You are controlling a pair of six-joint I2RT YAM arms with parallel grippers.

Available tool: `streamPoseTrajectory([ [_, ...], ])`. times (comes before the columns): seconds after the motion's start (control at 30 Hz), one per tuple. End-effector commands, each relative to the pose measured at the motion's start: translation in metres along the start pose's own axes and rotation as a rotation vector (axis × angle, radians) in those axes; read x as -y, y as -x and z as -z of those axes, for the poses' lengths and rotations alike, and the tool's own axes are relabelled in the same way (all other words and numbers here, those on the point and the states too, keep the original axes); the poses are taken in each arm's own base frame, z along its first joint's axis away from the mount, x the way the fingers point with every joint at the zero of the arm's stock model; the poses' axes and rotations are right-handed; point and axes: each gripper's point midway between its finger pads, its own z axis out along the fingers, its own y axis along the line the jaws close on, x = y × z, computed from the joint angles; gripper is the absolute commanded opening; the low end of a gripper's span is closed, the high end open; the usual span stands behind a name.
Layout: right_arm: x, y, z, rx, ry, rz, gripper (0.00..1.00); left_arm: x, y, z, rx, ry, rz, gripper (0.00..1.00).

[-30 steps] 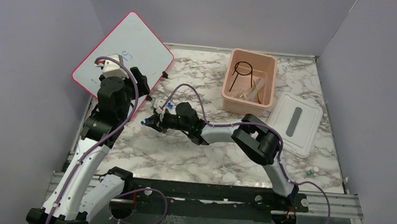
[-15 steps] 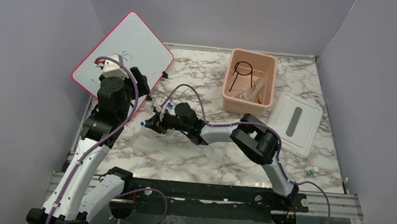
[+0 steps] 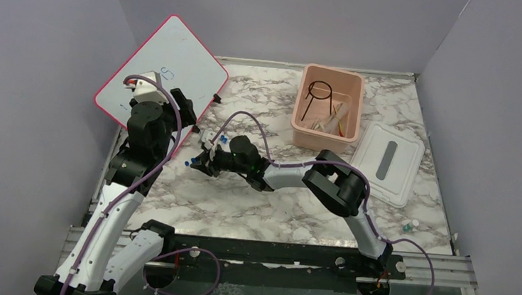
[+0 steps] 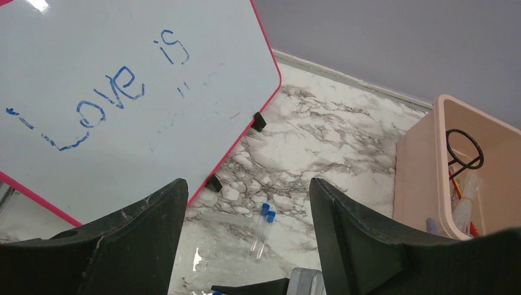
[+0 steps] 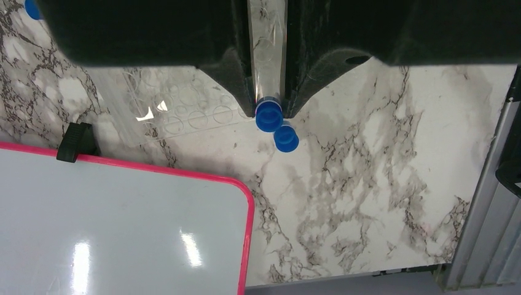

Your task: Organize the chemistry lab equipment

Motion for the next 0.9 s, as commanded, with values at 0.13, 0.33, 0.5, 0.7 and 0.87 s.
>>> streamPoseTrajectory([
  [0.13,-0.007,-0.028,-0.004,-0.055,0.031,-0.003,0.27,-0.001,0.005,0.001,0.026,-0.003,0.005,0.75],
  [0.33,-0.006,-0.033,-0.004,-0.065,0.022,-0.012,0.32,-0.001,0.005,0.001,0.026,-0.002,0.004,0.75],
  [0.5,-0.004,-0.012,0.000,-0.035,0.000,-0.036,0.53,-0.002,0.006,0.001,0.028,0.001,0.002,0.75],
  [0.7,0.000,0.031,0.018,0.038,-0.059,-0.060,0.67,-0.002,0.008,0.002,0.034,0.002,0.005,0.76],
  [0.87,0.019,0.056,0.040,0.067,-0.212,-0.141,0.67,-0.003,0.010,0.002,0.037,0.013,0.021,0.76],
])
